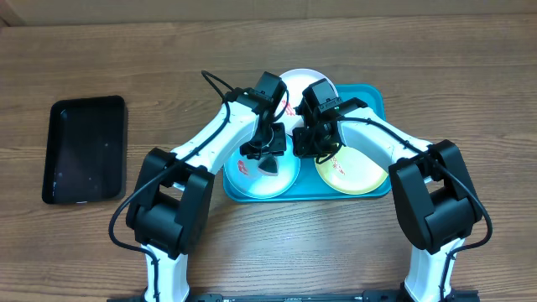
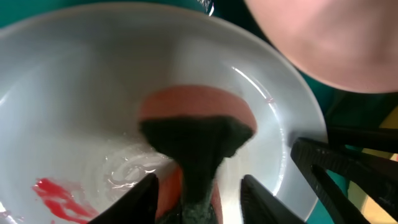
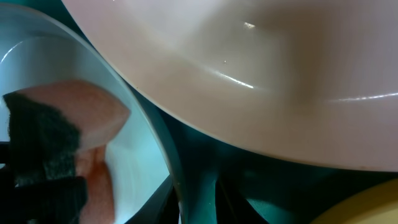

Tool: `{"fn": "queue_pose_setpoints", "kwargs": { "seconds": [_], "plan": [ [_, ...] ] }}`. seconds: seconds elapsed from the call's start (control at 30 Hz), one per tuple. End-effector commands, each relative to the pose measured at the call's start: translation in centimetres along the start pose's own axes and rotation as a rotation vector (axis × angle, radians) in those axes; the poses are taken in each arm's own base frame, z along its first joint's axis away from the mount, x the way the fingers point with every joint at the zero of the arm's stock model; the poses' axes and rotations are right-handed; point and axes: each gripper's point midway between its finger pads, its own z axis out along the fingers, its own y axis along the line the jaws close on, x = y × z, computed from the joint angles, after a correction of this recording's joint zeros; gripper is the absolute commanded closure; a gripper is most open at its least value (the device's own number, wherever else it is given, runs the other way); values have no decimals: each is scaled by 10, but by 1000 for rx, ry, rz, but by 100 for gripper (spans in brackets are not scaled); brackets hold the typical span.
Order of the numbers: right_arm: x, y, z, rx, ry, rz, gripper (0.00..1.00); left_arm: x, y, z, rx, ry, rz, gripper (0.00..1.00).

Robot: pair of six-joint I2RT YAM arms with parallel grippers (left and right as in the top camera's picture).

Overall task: Clean dirty plates on tray and stack at the side
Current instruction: 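Scrub the light-blue plate with the sponge while the right gripper holds it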

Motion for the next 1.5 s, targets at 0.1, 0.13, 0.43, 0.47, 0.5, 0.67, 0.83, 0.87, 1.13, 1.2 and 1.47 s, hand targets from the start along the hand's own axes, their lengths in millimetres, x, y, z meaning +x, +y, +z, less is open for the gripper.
{"fn": "queue_pose_setpoints", "kwargs": {
  "seconds": [0.1, 0.13, 0.43, 0.47, 0.5, 0.67, 0.83, 0.87, 1.13, 1.2, 1.47],
  "plan": [
    [6, -4, 10, 10, 26, 8, 79, 3, 2, 3, 4, 25, 10, 63],
    [6, -4, 10, 10, 26, 8, 79, 4, 3, 3, 2, 28, 11, 64],
    [5, -4, 10, 10, 25, 8, 79, 11, -1, 6, -8, 44, 25, 75],
    [5, -3, 10, 10, 25, 8, 79, 12, -2, 7, -10, 45, 29, 79],
    [5, -3, 10, 10, 25, 8, 79, 12, -1, 9, -15, 46, 30, 83],
    [6, -4, 10, 11, 26, 8, 79, 15, 9, 14, -58, 67, 21, 96],
    [6, -4, 10, 11, 26, 8, 79, 16, 55, 6, -273, 57, 7, 96],
    [6, -4, 10, 11, 26, 8, 79, 16, 68, 2, -333, 53, 7, 96],
    [5, -4, 10, 11, 25, 8, 79, 3, 112, -18, -563, -16, 15, 96],
    [5, -4, 10, 11, 25, 8, 79, -2, 110, -19, -557, -33, 13, 96],
    [5, -3, 10, 10, 22, 7, 79, -1, 27, 8, -88, 32, 0, 96]
  ]
}}
